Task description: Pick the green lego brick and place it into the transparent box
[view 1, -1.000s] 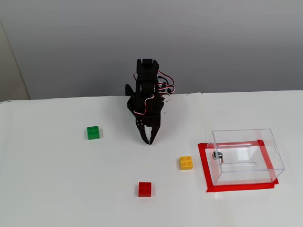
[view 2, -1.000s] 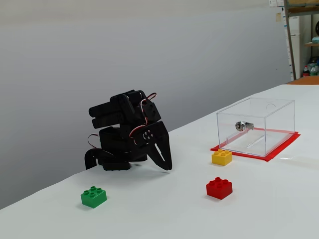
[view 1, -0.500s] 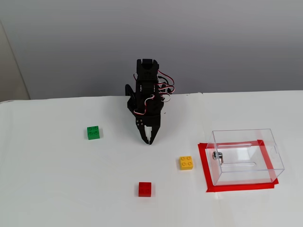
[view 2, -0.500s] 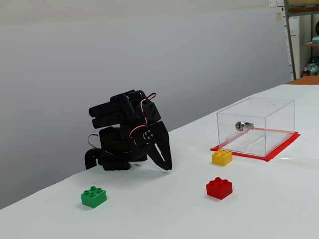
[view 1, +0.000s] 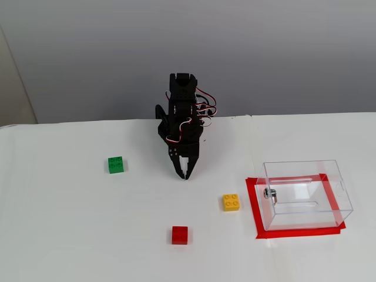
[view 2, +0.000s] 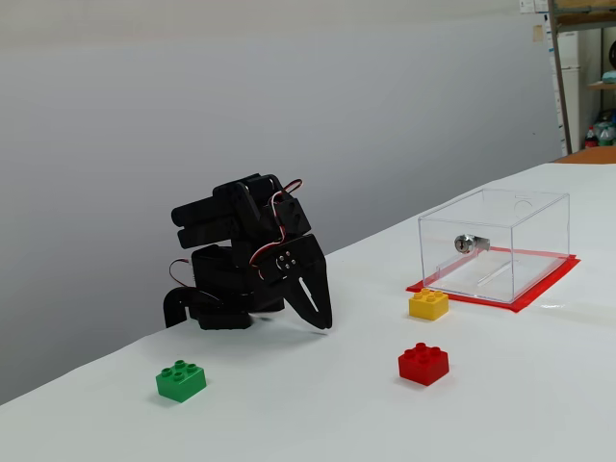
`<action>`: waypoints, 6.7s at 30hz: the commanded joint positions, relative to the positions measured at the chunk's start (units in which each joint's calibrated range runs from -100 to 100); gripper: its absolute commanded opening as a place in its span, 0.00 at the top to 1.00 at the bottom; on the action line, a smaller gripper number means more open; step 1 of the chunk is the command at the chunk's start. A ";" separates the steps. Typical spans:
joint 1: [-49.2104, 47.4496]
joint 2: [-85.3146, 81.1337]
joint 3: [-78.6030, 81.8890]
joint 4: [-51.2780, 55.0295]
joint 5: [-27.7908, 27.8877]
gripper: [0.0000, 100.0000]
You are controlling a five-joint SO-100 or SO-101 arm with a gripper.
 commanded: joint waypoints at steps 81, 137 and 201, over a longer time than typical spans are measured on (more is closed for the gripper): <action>23.96 14.26 -23.22 -7.10 -11.79 0.99; 61.07 48.71 -39.85 -12.41 -15.71 0.98; 64.77 83.75 -44.82 -22.59 -14.61 0.65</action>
